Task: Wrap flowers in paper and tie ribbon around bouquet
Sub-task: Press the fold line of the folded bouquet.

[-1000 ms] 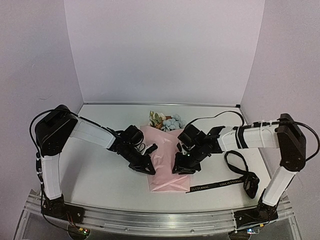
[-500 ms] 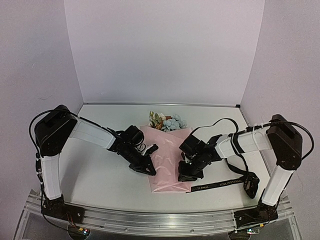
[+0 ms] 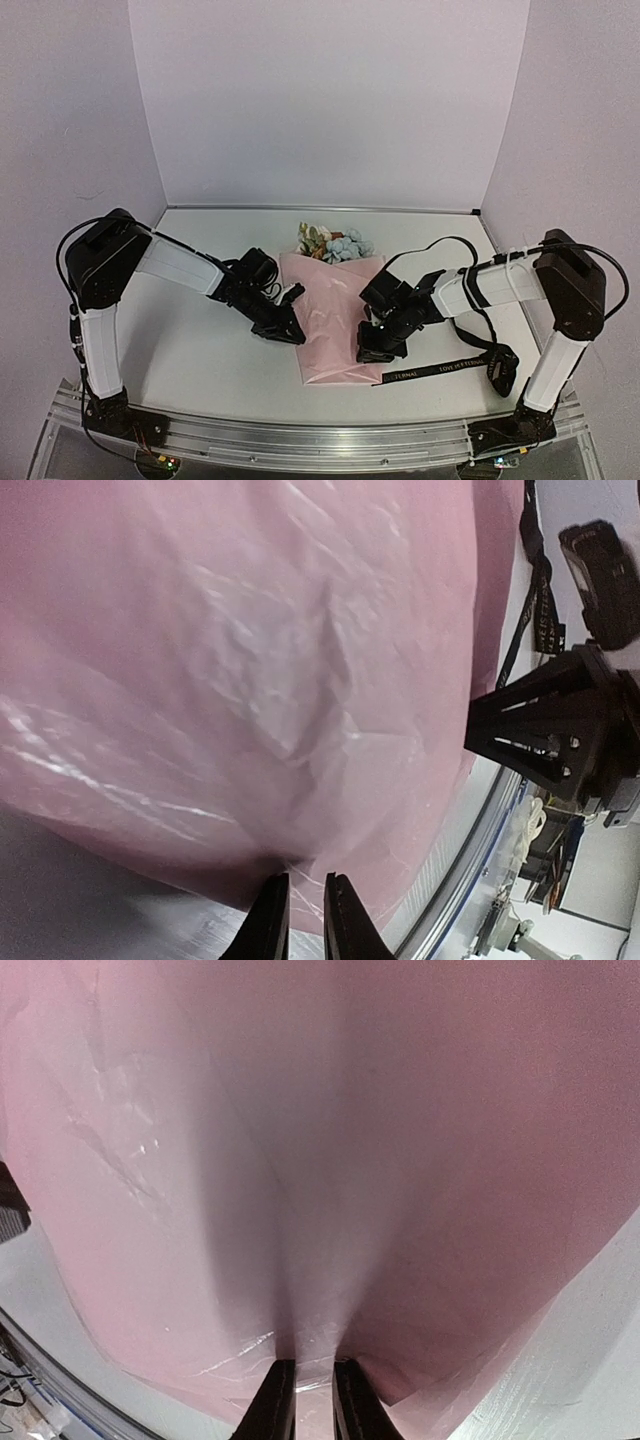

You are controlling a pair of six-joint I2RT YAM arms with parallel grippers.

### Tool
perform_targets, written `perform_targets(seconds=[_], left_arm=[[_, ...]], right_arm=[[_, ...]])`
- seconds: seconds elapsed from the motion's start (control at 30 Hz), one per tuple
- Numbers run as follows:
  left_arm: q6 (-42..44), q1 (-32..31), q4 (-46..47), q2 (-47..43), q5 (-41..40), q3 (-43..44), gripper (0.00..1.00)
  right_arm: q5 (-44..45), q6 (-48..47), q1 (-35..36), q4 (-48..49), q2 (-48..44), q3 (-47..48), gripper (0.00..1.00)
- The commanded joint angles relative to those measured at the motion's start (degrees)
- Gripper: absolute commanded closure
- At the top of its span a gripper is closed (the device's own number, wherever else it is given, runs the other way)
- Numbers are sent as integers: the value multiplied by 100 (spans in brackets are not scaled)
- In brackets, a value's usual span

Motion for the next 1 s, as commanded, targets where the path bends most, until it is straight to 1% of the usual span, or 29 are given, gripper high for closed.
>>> perform_targets(seconds=[0.0, 0.27, 0.47, 0.77, 0.97], left_arm=[[-165, 250, 260, 274, 42, 212, 85], [-351, 688, 288, 793, 156, 662, 85], [-354, 1060, 69, 1084, 116, 1197, 85], [-21, 1334, -822, 1943, 16, 2818, 85], [-190, 1572, -1008, 2492, -176, 3840, 85]], right_arm=[[182, 17, 7, -61, 75, -217, 87], [126, 14, 6, -18, 52, -246, 87], [75, -8, 3, 22, 71, -263, 87], [49, -34, 5, 61, 60, -335, 87], [30, -25, 2, 103, 63, -383, 87]])
